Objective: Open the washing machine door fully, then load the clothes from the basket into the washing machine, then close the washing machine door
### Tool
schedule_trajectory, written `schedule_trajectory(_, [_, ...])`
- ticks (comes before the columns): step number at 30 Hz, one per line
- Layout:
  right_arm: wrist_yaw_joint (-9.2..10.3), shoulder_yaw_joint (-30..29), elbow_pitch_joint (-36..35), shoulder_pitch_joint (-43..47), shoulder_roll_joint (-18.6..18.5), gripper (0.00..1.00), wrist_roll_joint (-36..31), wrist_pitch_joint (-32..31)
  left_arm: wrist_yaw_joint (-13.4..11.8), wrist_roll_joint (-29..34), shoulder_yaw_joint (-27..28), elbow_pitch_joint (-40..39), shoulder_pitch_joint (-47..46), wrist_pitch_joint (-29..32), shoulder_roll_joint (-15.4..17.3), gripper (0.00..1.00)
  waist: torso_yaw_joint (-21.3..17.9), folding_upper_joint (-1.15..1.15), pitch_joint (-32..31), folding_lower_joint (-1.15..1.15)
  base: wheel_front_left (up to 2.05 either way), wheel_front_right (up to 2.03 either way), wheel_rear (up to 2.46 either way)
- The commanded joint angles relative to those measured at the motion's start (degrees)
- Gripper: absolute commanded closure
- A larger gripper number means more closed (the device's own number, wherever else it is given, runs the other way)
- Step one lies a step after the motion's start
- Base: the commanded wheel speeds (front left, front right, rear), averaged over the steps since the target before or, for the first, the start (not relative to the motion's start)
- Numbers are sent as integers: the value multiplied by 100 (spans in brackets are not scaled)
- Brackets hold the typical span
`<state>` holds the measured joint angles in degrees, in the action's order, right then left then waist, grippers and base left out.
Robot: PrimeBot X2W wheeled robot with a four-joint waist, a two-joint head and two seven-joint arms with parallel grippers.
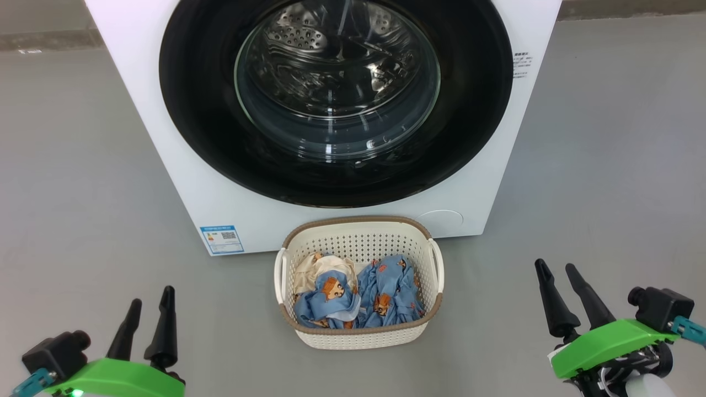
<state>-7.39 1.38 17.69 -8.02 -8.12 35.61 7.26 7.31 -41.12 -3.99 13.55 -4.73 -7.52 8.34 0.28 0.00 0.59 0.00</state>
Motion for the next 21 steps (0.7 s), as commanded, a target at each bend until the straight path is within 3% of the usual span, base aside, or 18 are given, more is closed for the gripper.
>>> schedule_trajectory(1, [-7,115,-135,-263,-97,0,-133,88,12,129,114,-181,-273,-58,164,0,2,0,0,0,0,0,0])
schedule_trajectory(21, [-8,303,-113,-432,-210,0,-1462,424,15,1350,-77,-222,-341,-395,377,0,38,0,25,0,0,0,0])
